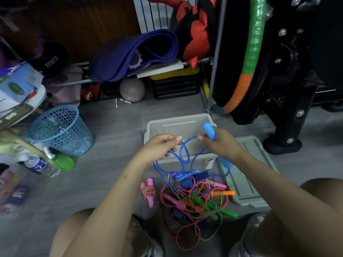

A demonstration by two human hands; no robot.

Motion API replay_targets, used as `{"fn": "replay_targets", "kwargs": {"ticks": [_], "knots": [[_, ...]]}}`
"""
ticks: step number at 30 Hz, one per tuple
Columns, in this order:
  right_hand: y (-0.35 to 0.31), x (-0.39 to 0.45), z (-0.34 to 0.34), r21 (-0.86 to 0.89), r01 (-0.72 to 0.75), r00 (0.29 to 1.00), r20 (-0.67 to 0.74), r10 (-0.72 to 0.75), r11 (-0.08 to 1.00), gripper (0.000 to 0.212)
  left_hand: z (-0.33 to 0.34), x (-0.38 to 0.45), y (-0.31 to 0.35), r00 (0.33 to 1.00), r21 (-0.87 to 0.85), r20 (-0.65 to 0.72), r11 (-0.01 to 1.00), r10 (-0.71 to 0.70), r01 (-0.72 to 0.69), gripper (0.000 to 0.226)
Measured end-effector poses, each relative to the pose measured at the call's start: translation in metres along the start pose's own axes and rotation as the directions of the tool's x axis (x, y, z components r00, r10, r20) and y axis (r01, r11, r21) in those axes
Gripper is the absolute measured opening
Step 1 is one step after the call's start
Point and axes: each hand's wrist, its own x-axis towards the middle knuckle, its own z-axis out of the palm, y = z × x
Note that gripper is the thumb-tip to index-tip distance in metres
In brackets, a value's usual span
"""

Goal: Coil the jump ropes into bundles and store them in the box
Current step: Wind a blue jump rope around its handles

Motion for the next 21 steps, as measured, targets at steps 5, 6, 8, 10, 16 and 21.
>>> {"fn": "replay_targets", "kwargs": {"ticks": [5,6,8,10,16,21], "knots": [[0.018,0.014,-0.014,0.027,-0.228,0.942,-0.245,0.228,0.973,0.019,-0.014,0.001,-0.012,0.986,-0.127,-0.132,0.988,-0.102,0.086,0.023],[0.02,0.013,-0.013,0.009,-0.231,0.949,-0.216,0.228,0.973,0.02,-0.014,0.0,-0.012,0.985,-0.202,-0.139,0.977,-0.101,0.072,0.026],[0.018,0.009,-0.007,0.016,-0.194,0.97,-0.145,0.194,0.981,0.021,-0.013,-0.001,-0.009,0.99,-0.318,-0.127,0.948,-0.063,0.019,0.031],[0.011,0.003,-0.002,0.048,-0.12,0.989,-0.077,0.124,0.992,0.028,-0.009,-0.002,-0.006,0.993,-0.357,-0.12,0.933,0.003,-0.046,0.033],[-0.016,-0.016,0.006,0.197,0.053,0.973,0.21,-0.095,0.979,0.047,0.004,-0.005,0.002,0.969,-0.146,-0.027,0.958,0.247,-0.248,0.036],[-0.017,-0.017,0.009,0.309,0.03,0.972,0.214,-0.1,0.951,0.045,0.005,-0.002,0.002,0.958,-0.148,0.028,0.949,0.285,-0.278,0.029]]}}
